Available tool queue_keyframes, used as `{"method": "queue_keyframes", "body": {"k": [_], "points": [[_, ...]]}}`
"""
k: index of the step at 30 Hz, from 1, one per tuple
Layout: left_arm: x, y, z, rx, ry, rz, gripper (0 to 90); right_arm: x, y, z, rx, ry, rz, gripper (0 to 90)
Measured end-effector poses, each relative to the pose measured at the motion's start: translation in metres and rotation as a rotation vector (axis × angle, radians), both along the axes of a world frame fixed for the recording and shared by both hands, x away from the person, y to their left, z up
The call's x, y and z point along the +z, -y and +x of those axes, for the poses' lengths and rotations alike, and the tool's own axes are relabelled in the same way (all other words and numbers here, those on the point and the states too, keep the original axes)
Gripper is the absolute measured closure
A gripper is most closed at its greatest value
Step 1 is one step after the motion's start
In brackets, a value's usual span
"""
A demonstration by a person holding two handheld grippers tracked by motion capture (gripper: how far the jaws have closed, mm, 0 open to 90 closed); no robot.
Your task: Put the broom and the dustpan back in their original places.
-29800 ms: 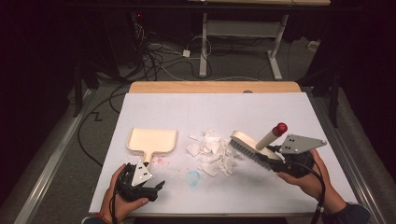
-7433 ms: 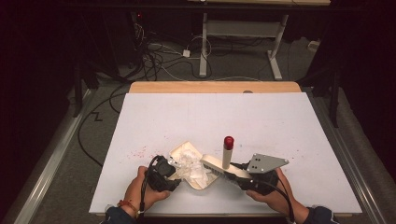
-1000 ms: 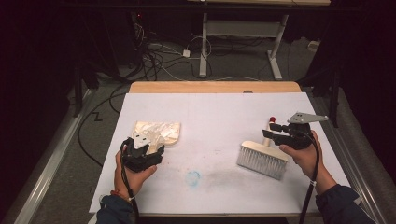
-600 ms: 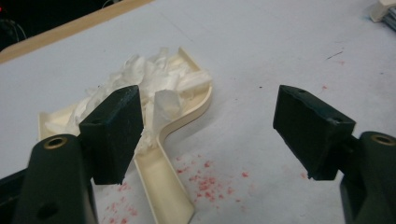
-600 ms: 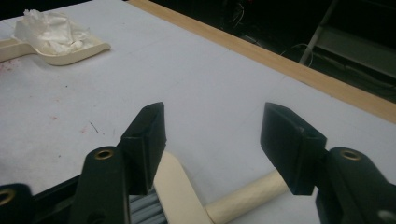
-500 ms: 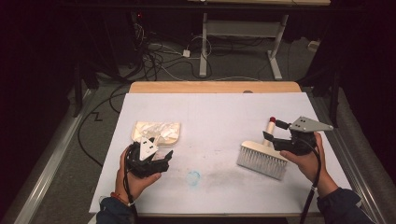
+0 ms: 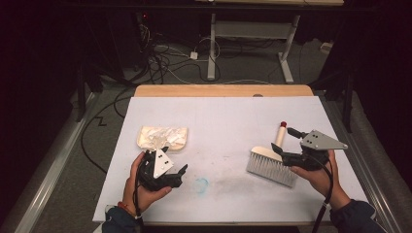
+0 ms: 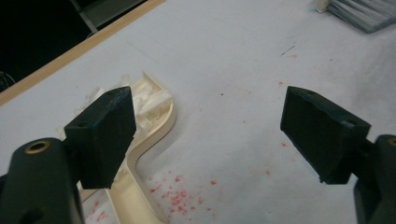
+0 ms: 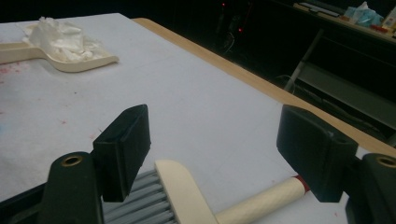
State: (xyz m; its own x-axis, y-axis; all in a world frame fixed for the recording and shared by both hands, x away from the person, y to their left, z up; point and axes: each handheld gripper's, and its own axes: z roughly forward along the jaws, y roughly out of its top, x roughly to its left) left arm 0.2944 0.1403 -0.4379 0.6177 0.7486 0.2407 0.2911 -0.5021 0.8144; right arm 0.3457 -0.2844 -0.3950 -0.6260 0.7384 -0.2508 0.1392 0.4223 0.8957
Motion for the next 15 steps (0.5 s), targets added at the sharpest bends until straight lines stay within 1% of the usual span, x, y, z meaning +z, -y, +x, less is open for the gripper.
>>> {"method": "queue_keyframes", "body": {"k": [1,2,3,6,9,14,15], "points": [[0.000,0.001,-0.001,-0.002,0.006,0.007,17.6,0.000,0.000,-0.001,0.002,0.004,0.000,27.1],[0.000,0.002,-0.003,-0.017,0.005,0.009,17.8,0.001,-0.001,-0.003,0.006,0.007,0.004,27.0],[0.000,0.003,-0.003,-0.022,0.007,0.010,17.9,0.000,-0.002,-0.006,0.010,0.009,0.007,27.0],[-0.002,0.006,-0.006,-0.026,0.012,0.021,17.9,0.000,-0.005,-0.011,0.011,0.024,-0.008,27.0],[-0.003,0.008,-0.009,-0.037,0.023,0.034,17.8,-0.002,-0.006,-0.015,0.033,0.026,-0.012,26.5],[-0.005,0.010,-0.014,-0.051,0.041,0.037,17.6,-0.005,-0.009,-0.024,0.034,0.046,-0.017,26.4],[-0.006,0.010,-0.015,-0.052,0.046,0.038,17.6,-0.006,-0.009,-0.027,0.033,0.053,-0.032,26.4]]}}
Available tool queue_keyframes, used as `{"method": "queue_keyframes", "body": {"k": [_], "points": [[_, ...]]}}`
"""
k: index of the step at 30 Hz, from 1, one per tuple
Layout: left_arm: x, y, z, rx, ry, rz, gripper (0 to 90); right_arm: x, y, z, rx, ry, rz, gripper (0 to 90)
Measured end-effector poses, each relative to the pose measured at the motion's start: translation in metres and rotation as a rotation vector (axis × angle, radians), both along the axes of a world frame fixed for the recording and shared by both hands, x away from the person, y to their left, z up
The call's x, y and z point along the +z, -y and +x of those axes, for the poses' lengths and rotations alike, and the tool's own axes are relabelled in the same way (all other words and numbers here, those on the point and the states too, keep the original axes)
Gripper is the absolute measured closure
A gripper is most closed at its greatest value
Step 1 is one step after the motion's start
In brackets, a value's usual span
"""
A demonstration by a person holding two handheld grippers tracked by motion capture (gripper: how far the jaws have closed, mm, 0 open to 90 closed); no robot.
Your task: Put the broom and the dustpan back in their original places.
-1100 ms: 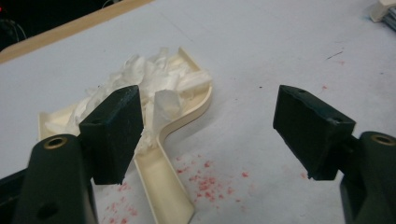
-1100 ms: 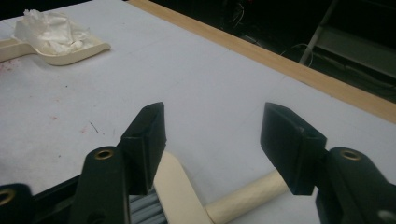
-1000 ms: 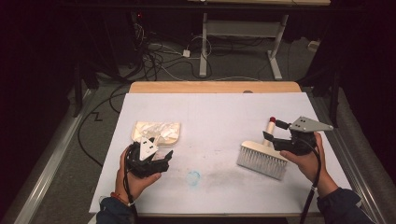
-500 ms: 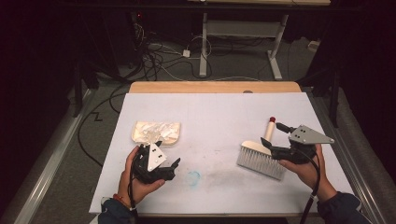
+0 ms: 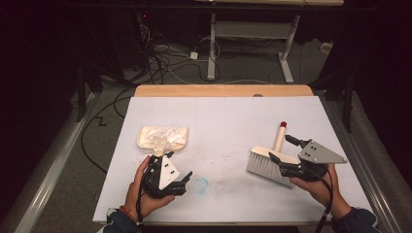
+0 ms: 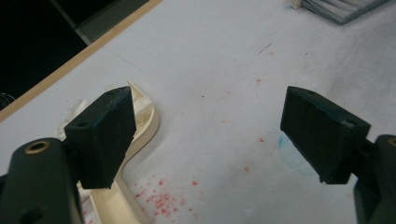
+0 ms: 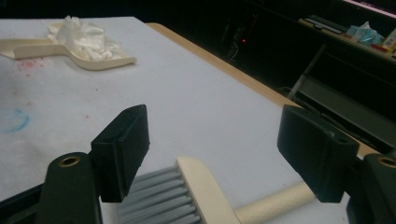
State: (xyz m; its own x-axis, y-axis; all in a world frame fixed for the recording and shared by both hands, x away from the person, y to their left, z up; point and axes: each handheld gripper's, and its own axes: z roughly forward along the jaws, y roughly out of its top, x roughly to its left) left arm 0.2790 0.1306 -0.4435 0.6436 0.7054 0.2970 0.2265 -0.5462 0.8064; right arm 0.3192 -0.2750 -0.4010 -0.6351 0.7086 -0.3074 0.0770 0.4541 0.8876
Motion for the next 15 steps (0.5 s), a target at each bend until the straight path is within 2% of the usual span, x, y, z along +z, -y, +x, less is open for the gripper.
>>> {"method": "queue_keyframes", "body": {"k": [8,12,15], "points": [[-0.006,-0.002,-0.005,-0.007,-0.003,0.020,17.5,-0.012,0.004,-0.014,0.000,0.022,0.005,23.4],[-0.008,-0.006,-0.008,-0.009,0.007,0.009,17.2,-0.018,0.006,-0.021,-0.014,0.041,-0.017,22.2],[-0.010,-0.007,-0.011,-0.014,-0.001,0.011,17.1,-0.022,0.008,-0.025,-0.026,0.050,-0.017,21.3]]}}
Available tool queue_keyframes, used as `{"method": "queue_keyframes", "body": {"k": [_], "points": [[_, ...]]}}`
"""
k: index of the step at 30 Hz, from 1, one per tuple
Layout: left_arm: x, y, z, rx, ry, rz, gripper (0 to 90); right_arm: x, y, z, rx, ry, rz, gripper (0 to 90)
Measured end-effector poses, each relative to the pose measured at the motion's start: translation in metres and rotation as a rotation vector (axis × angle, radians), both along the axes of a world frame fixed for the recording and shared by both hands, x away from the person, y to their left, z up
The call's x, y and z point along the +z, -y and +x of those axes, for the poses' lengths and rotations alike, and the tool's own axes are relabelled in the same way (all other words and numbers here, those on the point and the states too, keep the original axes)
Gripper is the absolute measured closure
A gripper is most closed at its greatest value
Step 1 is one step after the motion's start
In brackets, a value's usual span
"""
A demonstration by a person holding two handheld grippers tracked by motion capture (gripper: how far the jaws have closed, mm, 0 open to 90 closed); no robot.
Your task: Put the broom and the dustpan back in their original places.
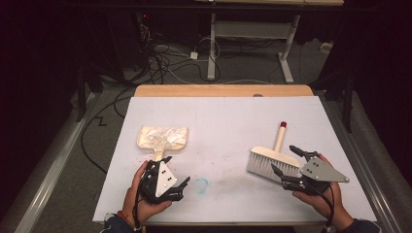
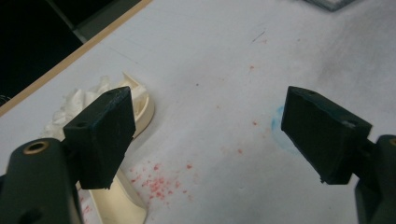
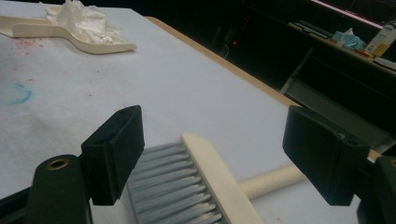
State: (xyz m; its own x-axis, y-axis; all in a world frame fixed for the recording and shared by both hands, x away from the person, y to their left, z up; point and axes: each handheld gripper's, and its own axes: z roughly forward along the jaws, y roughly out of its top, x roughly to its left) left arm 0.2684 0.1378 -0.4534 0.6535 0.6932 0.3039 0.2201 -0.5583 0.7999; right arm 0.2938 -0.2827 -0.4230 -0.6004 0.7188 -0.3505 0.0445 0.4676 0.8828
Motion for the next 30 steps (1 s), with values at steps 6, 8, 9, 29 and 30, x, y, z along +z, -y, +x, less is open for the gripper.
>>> {"method": "queue_keyframes", "body": {"k": [6,8,9,29,30], "points": [[-0.007,-0.007,-0.004,0.008,-0.017,0.012,16.6,-0.010,0.005,-0.007,-0.040,0.007,-0.020,18.9],[-0.009,-0.008,-0.005,0.028,-0.016,0.017,16.6,-0.014,0.006,-0.010,-0.066,0.014,-0.024,17.8],[-0.010,-0.009,-0.006,0.024,-0.021,0.018,16.6,-0.015,0.007,-0.011,-0.077,0.013,-0.027,17.5],[-0.026,-0.024,-0.012,0.036,-0.063,0.007,16.6,-0.030,0.019,-0.034,-0.137,0.009,-0.010,17.1],[-0.025,-0.024,-0.012,0.037,-0.060,0.006,16.6,-0.030,0.019,-0.034,-0.142,0.015,-0.012,17.0]]}}
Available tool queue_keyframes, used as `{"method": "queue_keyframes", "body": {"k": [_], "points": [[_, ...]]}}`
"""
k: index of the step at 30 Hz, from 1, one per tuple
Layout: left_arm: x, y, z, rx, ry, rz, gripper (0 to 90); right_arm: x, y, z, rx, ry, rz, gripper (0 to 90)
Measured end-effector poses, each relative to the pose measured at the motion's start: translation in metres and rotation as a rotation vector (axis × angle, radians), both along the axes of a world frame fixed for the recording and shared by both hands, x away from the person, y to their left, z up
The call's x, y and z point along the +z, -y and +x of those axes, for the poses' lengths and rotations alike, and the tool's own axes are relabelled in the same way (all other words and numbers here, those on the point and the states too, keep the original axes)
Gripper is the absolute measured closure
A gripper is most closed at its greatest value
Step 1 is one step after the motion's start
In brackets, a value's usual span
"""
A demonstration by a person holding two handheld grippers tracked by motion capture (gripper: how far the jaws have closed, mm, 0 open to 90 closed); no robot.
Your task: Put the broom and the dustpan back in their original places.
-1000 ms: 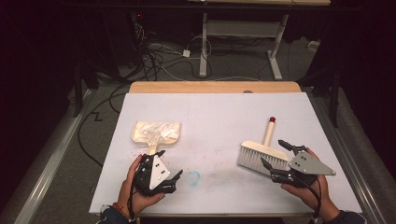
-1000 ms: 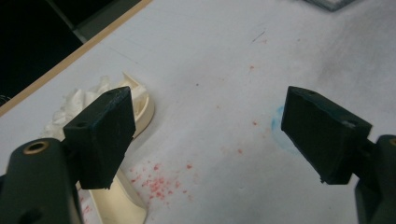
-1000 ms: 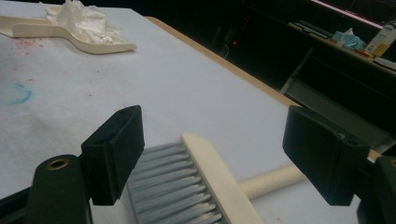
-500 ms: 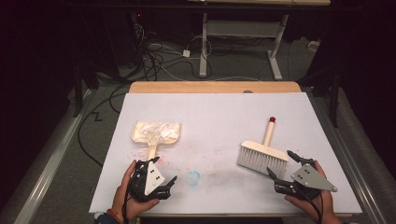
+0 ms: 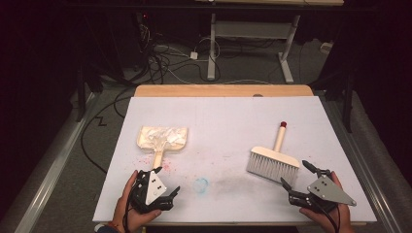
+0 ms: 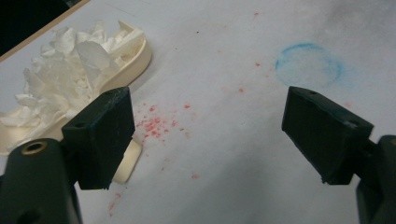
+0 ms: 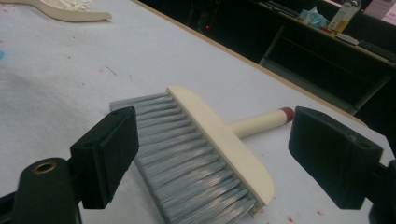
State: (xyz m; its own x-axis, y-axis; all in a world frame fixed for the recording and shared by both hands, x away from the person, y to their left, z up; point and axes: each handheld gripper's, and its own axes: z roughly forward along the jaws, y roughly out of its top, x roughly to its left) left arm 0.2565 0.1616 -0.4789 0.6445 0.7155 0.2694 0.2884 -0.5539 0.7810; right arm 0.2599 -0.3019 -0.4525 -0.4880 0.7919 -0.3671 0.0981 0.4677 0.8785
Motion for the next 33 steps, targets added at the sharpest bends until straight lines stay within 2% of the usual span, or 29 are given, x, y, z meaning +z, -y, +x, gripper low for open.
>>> {"method": "queue_keyframes", "body": {"k": [5,9,15,33], "points": [[0.0003,0.0001,-0.0013,-0.008,-0.001,-0.003,16.6,0.0025,0.0015,-0.0026,-0.003,0.007,0.007,17.1],[0.0010,0.0019,-0.0014,-0.015,0.005,0.000,16.5,0.0019,0.0005,-0.0034,-0.004,0.013,-0.006,17.0],[0.0011,0.0018,-0.0007,-0.013,0.002,-0.003,16.6,0.0015,0.0015,-0.0019,-0.006,0.005,0.002,17.2],[-0.0001,0.0034,-0.0012,-0.021,-0.009,0.018,16.6,0.0029,0.0013,-0.0022,-0.005,0.015,-0.002,17.3]]}}
